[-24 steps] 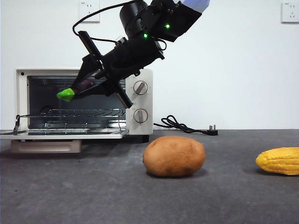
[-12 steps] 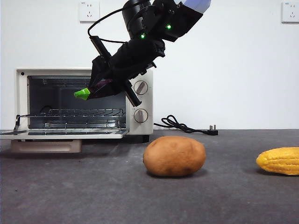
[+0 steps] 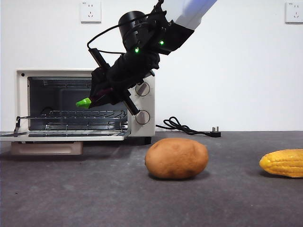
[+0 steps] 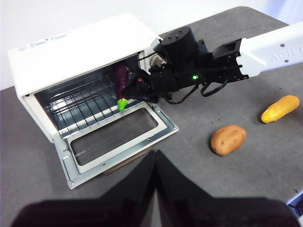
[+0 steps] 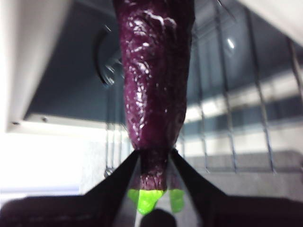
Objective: Take the eggplant from the table,put the eggplant in the oven
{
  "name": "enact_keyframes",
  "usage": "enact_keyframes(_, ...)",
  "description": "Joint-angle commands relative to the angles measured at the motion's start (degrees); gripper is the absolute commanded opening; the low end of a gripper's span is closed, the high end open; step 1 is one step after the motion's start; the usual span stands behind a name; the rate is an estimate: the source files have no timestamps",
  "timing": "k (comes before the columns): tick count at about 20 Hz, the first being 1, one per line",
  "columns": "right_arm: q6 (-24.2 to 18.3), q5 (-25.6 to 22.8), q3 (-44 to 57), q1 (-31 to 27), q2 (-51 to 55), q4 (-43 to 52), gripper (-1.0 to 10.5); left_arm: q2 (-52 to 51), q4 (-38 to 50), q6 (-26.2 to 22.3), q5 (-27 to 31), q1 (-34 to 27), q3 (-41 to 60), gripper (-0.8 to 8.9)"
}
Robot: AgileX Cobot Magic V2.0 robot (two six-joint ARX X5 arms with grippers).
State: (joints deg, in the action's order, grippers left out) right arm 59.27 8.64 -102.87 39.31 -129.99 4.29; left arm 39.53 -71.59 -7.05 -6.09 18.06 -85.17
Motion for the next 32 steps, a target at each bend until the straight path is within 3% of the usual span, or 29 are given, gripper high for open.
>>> enact_keyframes(1, -2.2, -1.6, 0.0, 0.0, -0.5, 0.0, 0.1, -0.2, 0.0, -0.6, 0.2, 0.5, 0.2, -0.05)
enact_keyframes(2, -2.3, -2.1, 0.0, 0.0, -0.5, 0.0, 0.1, -0.2, -0.2, -0.6, 0.2, 0.7, 0.2, -0.06)
enact_keyframes(5, -2.3, -5.8, 0.0, 0.0, -0.5, 0.2, 1.9, -0.2, -0.9, -0.6, 0.2, 1.3, 0.2, -0.05)
enact_keyframes(8, -2.3, -8.3, 0.0, 0.0, -0.5, 0.4, 1.9, -0.2, -1.1, -0.6, 0.2, 1.8, 0.2, -0.05)
enact_keyframes(18, -2.6, -8.2, 0.0, 0.2, -0.5, 0.4, 1.9, -0.2, -1.2, -0.7, 0.2, 2.6, 0.2, -0.06)
enact_keyframes(24, -4.3, -5.3, -0.1, 0.2, 0.1, -0.5, 1.9, -0.2, -1.2, -0.7, 0.2, 2.6, 0.2, -0.06)
enact_keyframes(30, -11.8, -5.8, -0.1, 0.0, 5.3, -7.4, 1.9, -0.2, -1.2, -0.7, 0.2, 2.6, 0.2, -0.06)
enact_keyframes(32, -16.6, -5.8, -0.1, 0.0, 7.8, -10.4, 1.9, -0.2, -1.2, -0.7, 0.2, 2.6, 0.2, -0.05)
